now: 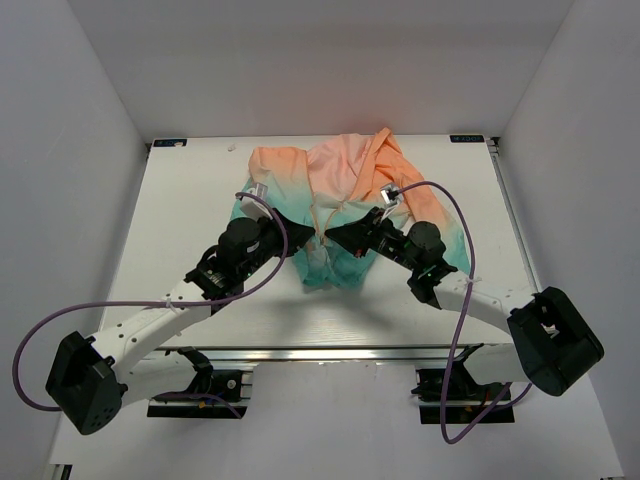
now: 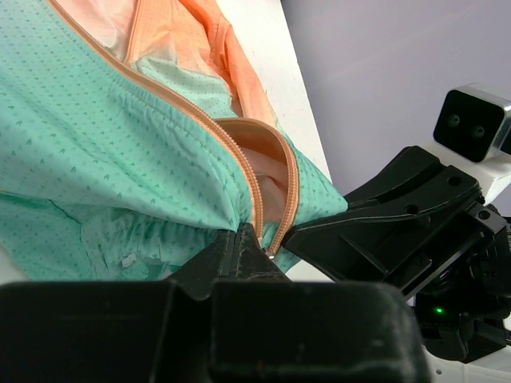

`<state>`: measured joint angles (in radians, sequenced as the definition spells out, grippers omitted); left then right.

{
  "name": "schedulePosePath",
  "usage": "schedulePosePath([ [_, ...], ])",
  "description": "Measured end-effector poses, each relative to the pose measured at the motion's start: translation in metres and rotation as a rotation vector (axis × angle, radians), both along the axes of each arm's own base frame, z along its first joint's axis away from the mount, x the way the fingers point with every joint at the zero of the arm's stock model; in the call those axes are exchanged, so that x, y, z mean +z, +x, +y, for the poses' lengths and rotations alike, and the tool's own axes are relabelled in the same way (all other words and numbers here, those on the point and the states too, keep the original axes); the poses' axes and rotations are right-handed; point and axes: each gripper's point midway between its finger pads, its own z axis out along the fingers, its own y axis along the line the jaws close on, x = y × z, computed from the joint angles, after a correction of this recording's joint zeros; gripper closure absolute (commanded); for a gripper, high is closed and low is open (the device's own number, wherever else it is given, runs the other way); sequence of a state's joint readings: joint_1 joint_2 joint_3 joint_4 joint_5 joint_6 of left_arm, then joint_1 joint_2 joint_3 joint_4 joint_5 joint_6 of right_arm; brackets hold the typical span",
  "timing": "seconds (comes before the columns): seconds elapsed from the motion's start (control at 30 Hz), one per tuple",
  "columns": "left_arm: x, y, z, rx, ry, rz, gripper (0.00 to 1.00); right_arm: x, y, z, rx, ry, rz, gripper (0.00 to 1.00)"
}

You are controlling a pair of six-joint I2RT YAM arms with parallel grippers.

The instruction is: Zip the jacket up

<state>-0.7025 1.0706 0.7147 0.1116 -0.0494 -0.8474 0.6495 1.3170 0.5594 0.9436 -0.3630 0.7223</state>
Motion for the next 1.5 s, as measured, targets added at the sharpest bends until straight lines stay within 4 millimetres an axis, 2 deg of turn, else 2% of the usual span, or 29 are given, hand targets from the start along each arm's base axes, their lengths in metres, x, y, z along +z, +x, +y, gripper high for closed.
schedulePosePath([
  [0.9,0.001,-0.002,-0.001,-0.004,-0.004,0.0,1.0,0.0,0.01,0.001,-0.082,0.014,0.013,1.0],
  [1.5,-0.014,-0.011,-0.003,-0.076,0.118,-0.035,1.0,-0.014,0.014,0.003,-0.12,-0.056,0.079,1.0],
])
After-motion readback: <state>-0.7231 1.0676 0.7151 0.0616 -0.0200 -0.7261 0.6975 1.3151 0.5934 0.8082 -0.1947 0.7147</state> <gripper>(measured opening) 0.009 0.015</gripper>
